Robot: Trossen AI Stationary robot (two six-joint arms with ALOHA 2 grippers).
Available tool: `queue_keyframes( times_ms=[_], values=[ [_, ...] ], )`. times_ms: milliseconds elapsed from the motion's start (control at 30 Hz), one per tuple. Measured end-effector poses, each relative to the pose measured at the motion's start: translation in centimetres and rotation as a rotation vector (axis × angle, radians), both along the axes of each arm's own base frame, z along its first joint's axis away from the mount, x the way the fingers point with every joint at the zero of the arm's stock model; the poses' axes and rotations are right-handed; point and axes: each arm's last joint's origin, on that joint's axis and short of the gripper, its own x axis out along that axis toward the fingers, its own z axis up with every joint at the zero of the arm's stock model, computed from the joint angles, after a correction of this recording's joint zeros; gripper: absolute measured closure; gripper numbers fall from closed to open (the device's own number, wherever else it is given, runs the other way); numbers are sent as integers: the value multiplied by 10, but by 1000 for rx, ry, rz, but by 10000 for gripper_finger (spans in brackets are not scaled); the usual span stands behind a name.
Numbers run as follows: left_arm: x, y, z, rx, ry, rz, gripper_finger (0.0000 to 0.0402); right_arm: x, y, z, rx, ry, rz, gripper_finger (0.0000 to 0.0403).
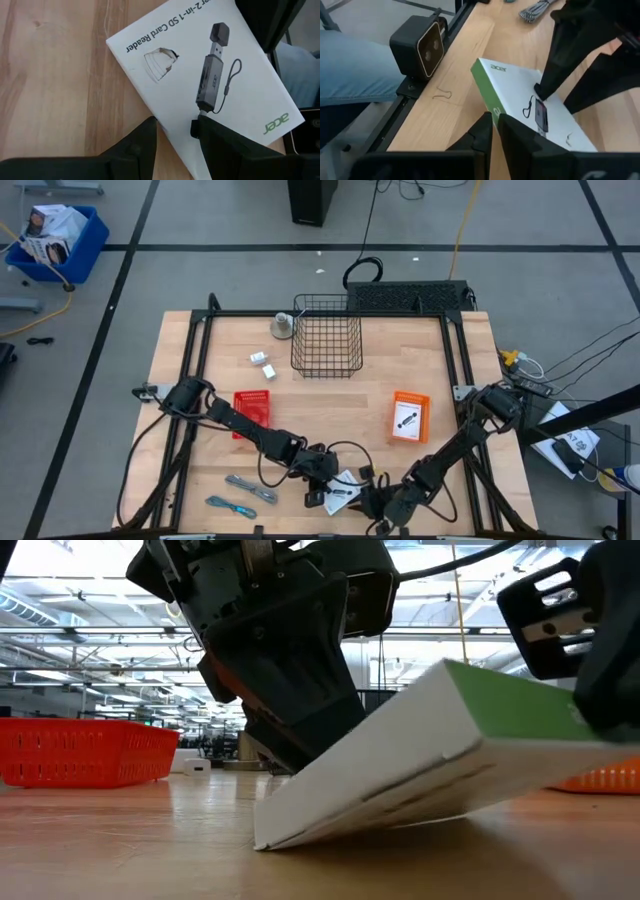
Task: Pick and place items into bin
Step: Put the card reader box into the orange bin
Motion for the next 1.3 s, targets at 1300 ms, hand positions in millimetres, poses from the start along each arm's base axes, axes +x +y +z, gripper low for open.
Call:
queue_keyframes(
  times_ms=[1300],
  values=[
    [4,8,24,-24,-59,29,254,24,-37,4,-360,-80,-147,394]
  ],
)
